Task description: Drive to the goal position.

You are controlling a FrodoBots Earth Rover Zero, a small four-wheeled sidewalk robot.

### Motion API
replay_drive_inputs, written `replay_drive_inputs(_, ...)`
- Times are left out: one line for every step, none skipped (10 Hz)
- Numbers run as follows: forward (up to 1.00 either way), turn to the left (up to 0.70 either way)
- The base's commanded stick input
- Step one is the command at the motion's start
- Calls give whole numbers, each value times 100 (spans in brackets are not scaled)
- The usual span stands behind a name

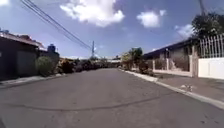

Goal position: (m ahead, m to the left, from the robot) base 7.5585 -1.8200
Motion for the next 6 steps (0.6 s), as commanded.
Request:
replay_drive_inputs(45, 0)
replay_drive_inputs(45, 0)
replay_drive_inputs(45, 0)
replay_drive_inputs(45, 0)
replay_drive_inputs(45, 0)
replay_drive_inputs(45, 0)
